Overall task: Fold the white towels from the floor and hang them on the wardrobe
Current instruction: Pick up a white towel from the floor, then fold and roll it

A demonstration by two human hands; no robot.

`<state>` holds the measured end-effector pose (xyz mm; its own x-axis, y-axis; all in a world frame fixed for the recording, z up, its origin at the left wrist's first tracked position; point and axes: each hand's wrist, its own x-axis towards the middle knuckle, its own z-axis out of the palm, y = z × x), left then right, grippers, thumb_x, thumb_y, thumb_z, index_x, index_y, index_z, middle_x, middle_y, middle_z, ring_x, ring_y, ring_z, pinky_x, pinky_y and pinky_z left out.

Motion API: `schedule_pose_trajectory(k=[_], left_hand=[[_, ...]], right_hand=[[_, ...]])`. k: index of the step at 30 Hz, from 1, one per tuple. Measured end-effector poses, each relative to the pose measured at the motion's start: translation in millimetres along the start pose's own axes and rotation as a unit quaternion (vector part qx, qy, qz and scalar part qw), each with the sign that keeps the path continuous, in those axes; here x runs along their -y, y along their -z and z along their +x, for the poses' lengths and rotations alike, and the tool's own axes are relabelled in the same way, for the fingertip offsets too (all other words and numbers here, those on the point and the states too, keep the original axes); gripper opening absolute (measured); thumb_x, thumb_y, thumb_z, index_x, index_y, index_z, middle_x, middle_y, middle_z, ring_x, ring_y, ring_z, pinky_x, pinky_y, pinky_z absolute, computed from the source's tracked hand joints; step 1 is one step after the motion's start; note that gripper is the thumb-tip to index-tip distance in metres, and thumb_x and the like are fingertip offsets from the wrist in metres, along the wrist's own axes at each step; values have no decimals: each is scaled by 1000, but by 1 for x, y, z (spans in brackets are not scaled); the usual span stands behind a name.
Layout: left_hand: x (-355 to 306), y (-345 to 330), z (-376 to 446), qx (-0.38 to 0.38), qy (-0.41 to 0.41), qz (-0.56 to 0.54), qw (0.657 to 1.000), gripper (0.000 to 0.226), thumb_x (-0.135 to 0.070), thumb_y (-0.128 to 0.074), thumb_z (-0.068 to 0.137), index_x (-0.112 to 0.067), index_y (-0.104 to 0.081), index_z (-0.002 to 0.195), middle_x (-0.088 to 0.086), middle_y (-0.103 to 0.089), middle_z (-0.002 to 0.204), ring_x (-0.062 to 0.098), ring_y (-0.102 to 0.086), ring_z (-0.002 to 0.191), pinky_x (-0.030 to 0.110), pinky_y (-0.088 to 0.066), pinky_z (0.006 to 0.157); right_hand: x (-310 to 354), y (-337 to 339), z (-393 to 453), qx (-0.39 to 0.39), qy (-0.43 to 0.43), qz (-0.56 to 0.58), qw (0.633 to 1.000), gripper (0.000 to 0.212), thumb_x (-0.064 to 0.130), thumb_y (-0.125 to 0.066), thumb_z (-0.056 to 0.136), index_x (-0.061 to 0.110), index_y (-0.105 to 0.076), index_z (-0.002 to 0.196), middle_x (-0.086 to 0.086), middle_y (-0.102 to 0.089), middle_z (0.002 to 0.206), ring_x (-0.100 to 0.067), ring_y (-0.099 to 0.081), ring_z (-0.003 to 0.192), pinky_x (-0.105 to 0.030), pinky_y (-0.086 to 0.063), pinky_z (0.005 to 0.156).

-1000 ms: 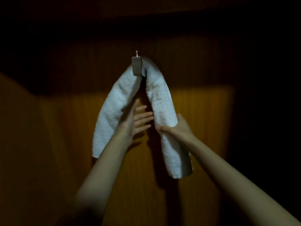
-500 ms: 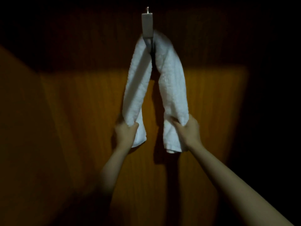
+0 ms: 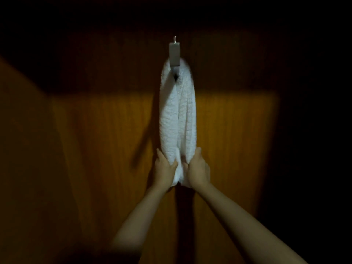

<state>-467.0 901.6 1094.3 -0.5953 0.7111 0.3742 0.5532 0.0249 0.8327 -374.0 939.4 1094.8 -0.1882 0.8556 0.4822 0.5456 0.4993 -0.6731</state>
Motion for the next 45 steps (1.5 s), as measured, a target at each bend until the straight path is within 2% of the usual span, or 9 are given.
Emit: schedule_pose_trajectory(k=[7,11,15,18,21,25,31,36,45], left_hand=[[19,39,-31,51,-11,170,984,66,-25,-65,87,-2,-30,138,20,-36,142,37,-37,129,42,-35,101],[21,59,-75,96,-8,209,973,65,-22,-63,88,-9,-29,143,14,-35,145,33,-35,133,39,-33,105],[17,89,-140,206,9,291,934,43,-23,-56,94,-12,-47,134,10,-59,125,26,-54,117,31,-43,93],[21,111,-200,310,35,328,892,42,-24,-57,94,-13,-49,134,9,-63,117,24,-57,111,30,-44,89],[36,130,-266,379,99,348,852,44,-25,-55,95,-12,-46,136,9,-61,121,24,-55,114,28,-43,89],[74,158,-355,426,195,340,816,42,-26,-55,96,-13,-49,135,9,-53,133,28,-50,121,30,-37,96],[110,210,-489,347,323,241,847,44,-19,-50,99,-9,-43,141,10,-50,138,26,-47,125,17,-33,86],[148,251,-613,290,426,216,829,46,-33,-49,99,-19,-40,142,7,-55,134,25,-50,122,33,-39,101],[210,280,-878,53,596,123,792,35,-32,-53,96,-21,-53,130,6,-64,119,21,-59,107,33,-48,90]], right_hand=[[-2,34,-42,20,-57,-45,997,99,39,-67,83,9,-1,150,-17,-24,149,-32,-23,139,-43,-16,116],[-3,42,-83,-53,48,-42,996,84,26,-64,83,6,-15,149,-20,-19,152,-32,-11,143,-41,8,117],[-8,51,-133,-50,162,-57,984,50,16,-67,78,7,-53,125,-20,-41,140,-34,-25,139,-44,6,116],[-5,54,-174,105,193,-97,971,23,19,-60,85,14,-60,107,-8,-64,107,-27,-53,115,-43,-16,117],[7,51,-217,353,188,-137,906,21,26,-54,94,14,-58,112,-7,-66,100,-27,-62,98,-40,-49,87],[22,31,-289,525,263,-172,791,20,31,-55,95,17,-59,110,0,-60,95,-18,-60,86,-31,-47,72],[44,-13,-421,615,337,-111,704,23,32,-57,93,15,-62,109,-3,-63,105,-21,-60,94,-33,-50,80],[62,-32,-544,697,331,-76,632,24,26,-59,92,7,-64,106,-8,-66,107,-22,-63,94,-34,-53,81],[39,-22,-758,752,318,-98,569,21,31,-54,93,20,-62,110,-4,-66,102,-21,-62,93,-31,-50,80]])
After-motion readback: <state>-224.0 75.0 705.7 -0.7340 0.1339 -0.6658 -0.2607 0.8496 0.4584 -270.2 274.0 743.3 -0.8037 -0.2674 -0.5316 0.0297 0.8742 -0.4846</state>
